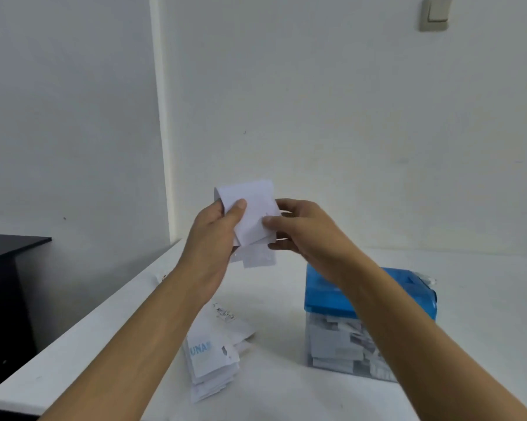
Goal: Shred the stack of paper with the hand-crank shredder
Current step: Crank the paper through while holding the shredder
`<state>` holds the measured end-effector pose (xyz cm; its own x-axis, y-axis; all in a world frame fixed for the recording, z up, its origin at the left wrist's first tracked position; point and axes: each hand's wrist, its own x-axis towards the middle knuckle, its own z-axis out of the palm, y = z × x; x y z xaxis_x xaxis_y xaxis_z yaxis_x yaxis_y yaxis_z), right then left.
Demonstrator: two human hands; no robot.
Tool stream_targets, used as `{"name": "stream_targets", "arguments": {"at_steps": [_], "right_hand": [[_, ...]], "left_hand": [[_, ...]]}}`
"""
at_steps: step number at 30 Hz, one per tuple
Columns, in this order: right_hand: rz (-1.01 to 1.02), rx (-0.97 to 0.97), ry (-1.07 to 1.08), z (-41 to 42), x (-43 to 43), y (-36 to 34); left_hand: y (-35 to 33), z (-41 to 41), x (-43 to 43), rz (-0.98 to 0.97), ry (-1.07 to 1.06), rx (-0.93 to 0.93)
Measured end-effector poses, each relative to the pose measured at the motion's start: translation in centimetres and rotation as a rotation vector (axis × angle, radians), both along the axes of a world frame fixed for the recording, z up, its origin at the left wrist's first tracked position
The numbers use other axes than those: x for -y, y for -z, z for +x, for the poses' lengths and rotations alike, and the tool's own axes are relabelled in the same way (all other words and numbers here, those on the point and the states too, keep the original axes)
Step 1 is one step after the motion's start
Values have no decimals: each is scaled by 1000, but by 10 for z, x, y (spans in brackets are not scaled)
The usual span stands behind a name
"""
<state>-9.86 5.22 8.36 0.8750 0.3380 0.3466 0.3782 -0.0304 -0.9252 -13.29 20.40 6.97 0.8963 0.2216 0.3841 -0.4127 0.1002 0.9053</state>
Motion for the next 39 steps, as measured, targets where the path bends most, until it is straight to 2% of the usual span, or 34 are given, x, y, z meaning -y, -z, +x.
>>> {"name": "stream_targets", "arguments": {"at_steps": [2,4,7,9,13,20,23,25,32,39], "right_hand": [[-19,32,17,2,22,-10],[-57,53,29,2,42,-15],[-118,80,92,2,66,-18],[-111,85,126,2,79,-17],[-156,79,164,2,100,-14],[-278,56,224,2,125,-10],[-331,34,167,1,132,-10],[-299,19,135,1,136,-11],[-183,49,263,4,146,-15],[-217,77,306,8,153,-14]], "left_hand": [[-7,3,14,4,59,17],[-11,9,22,93,89,35],[-15,19,33,295,-3,40],[-17,24,42,350,-30,26],[-16,32,63,387,-42,18],[-18,53,87,358,74,5],[-19,59,90,407,86,-15],[-19,62,91,438,101,-24],[-26,64,99,437,199,-37],[-27,66,107,403,205,-51]]}}
